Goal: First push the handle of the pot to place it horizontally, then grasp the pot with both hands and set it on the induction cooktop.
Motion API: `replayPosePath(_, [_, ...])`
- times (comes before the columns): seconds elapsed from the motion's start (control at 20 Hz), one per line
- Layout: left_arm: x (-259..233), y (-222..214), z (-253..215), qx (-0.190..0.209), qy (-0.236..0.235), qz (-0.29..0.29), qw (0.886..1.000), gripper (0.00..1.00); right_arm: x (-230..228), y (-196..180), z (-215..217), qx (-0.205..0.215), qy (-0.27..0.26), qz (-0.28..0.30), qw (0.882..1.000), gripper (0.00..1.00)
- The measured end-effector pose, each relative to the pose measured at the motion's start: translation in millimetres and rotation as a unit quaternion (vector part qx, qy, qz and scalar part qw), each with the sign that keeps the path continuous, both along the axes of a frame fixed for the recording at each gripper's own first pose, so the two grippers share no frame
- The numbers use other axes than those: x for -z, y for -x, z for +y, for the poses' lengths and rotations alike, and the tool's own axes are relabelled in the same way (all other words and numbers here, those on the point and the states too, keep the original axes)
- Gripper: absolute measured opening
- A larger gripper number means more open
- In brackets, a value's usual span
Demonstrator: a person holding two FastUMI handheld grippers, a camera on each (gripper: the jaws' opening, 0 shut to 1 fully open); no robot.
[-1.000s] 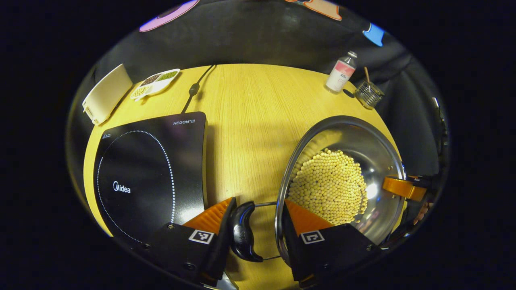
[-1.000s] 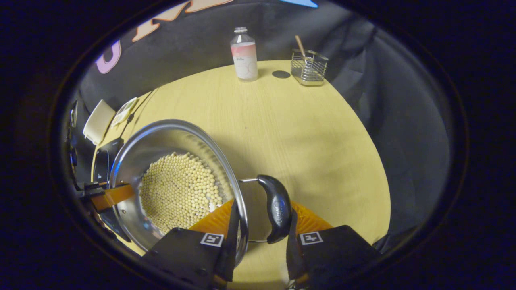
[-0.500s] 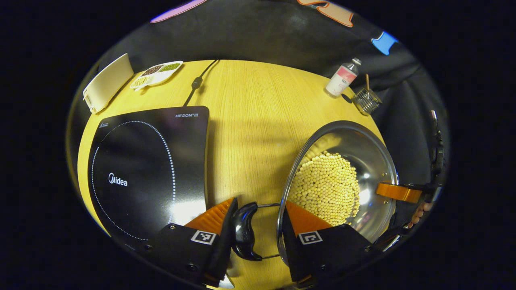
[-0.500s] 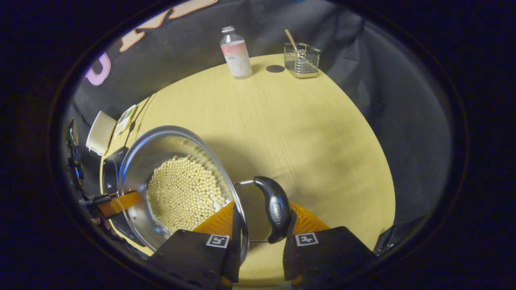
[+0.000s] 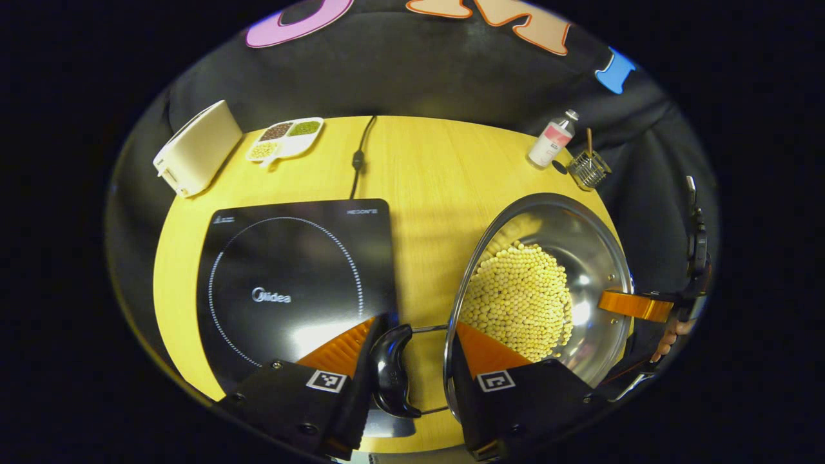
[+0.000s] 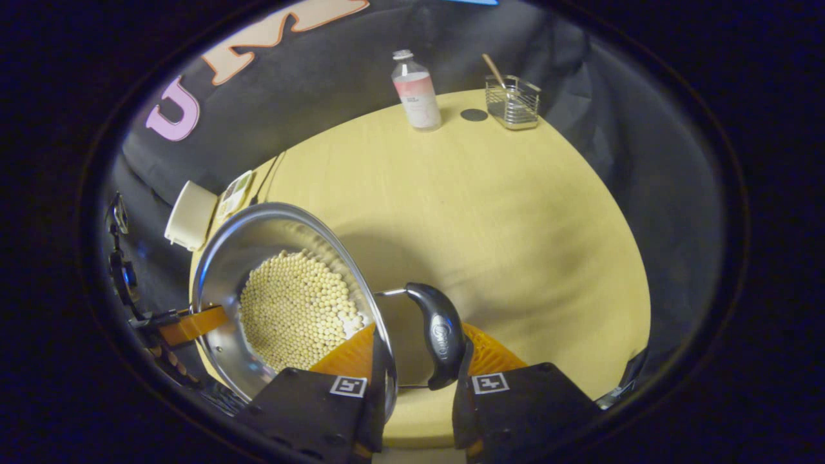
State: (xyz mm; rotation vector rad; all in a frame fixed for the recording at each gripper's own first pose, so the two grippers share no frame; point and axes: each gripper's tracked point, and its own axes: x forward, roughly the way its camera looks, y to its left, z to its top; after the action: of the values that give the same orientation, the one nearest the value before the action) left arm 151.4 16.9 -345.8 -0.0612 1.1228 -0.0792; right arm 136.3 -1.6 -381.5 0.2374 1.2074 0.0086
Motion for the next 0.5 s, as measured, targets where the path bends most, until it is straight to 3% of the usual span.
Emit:
replayPosePath(0.05, [-5, 1, 7, -0.001, -0.005, -0.003, 1.000, 0.59, -3, -1, 9, -0.004, -0.004, 0.000, 1.000, 0.36])
replayPosePath(0.1, [-10, 3, 16, -0.002, -0.009, -0.001, 1.000, 0.59, -6, 0, 21, -0.005, -0.008, 0.001, 1.000, 0.44])
replayPosePath(0.25, [-16, 2, 43, 0.006, -0.013, -0.011, 1.000, 0.59, -12, 2, 48, -0.011, -0.004, -0.004, 1.000, 0.44])
replayPosePath(0.3, [-16, 0, 52, 0.006, -0.009, -0.016, 1.000, 0.59, -14, 1, 58, -0.012, 0.000, -0.010, 1.000, 0.36])
replayPosePath(0.35, [-16, -2, 62, 0.008, -0.003, -0.022, 1.000, 0.59, -16, -1, 66, -0.010, 0.004, -0.015, 1.000, 0.36])
replayPosePath(0.4, [-16, -3, 73, 0.008, 0.002, -0.026, 1.000, 0.59, -20, -1, 78, -0.004, 0.008, -0.019, 1.000, 0.44])
replayPosePath(0.5, [-20, -6, 95, 0.017, 0.009, -0.039, 0.999, 0.59, -26, -1, 101, -0.003, 0.022, -0.031, 0.999, 0.44])
